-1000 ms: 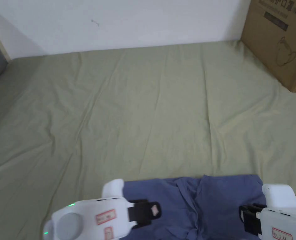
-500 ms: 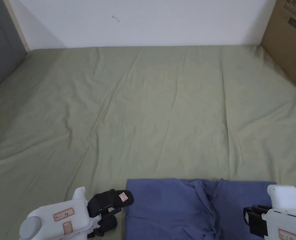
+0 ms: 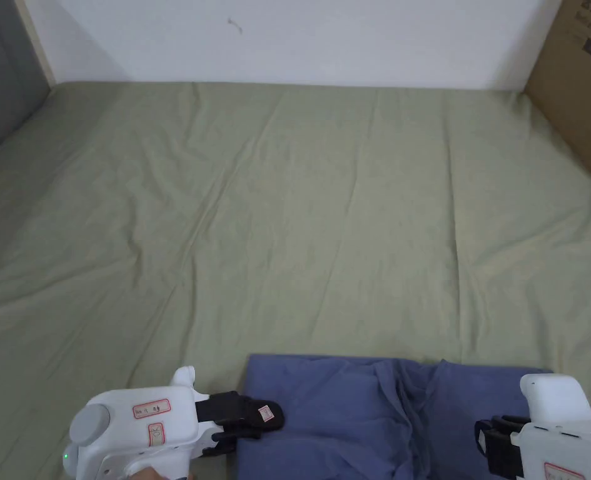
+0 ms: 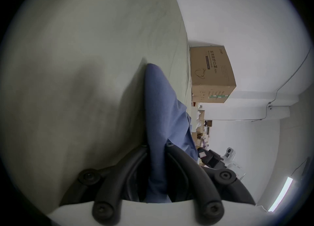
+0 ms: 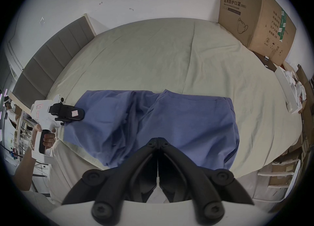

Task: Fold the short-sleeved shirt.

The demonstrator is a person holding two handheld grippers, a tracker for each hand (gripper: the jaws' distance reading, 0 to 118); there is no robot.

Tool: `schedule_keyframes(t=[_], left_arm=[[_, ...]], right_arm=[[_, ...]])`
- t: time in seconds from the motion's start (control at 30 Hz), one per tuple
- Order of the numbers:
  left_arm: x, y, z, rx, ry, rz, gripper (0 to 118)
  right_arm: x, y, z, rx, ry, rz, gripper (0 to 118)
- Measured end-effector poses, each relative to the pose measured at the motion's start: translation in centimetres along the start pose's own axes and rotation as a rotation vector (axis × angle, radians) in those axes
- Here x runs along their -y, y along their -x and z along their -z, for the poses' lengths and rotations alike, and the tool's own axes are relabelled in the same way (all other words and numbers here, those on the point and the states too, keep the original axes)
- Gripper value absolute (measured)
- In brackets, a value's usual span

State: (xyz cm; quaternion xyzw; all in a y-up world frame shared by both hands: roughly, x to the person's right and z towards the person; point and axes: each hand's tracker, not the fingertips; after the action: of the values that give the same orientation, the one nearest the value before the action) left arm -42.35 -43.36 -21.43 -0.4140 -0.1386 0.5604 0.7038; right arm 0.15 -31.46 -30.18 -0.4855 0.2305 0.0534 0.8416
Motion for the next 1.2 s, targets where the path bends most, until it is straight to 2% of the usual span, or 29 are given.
schedule_keyframes(t=[0.17, 0.47, 0.67, 0.83, 0.97, 1.0, 1.07, 1.2], left_arm=[[-2.3, 0.6, -3.5, -0.040, -0.030, 0.012, 8], [-5.8, 0.4, -14.6, -0.249, -0.161, 0.079, 8], [-6.2, -1.1, -17.9, -0.327, -0.218, 0.084, 8], [-4.3, -5.7, -16.2, -0.352, -0.246, 0.180, 8], [-2.1, -12.4, -13.2, -0.393, -0.243, 0.287, 8], [-1.4, -14.3, -11.9, -0.403, -0.234, 0.299, 8], [0.1, -17.6, -8.9, -0.399, -0.210, 0.412, 8], [0.6, -19.9, -2.7, -0.377, -0.092, 0.496, 8]], right_arm=[[-0.1, 0.0, 0.3, -0.006, -0.001, 0.015, 0], [0.5, -0.3, 0.7, -0.031, 0.004, 0.038, 0], [0.8, -0.6, 0.6, -0.038, 0.003, 0.045, 0], [0.9, -1.2, 0.2, -0.042, -0.010, 0.062, 0], [1.1, -1.8, -0.2, -0.037, -0.026, 0.071, 0], [1.1, -2.0, -0.4, -0.036, -0.030, 0.075, 0], [1.2, -2.1, -0.8, -0.034, -0.037, 0.086, 0], [1.7, -2.9, -1.2, -0.027, -0.042, 0.126, 0]])
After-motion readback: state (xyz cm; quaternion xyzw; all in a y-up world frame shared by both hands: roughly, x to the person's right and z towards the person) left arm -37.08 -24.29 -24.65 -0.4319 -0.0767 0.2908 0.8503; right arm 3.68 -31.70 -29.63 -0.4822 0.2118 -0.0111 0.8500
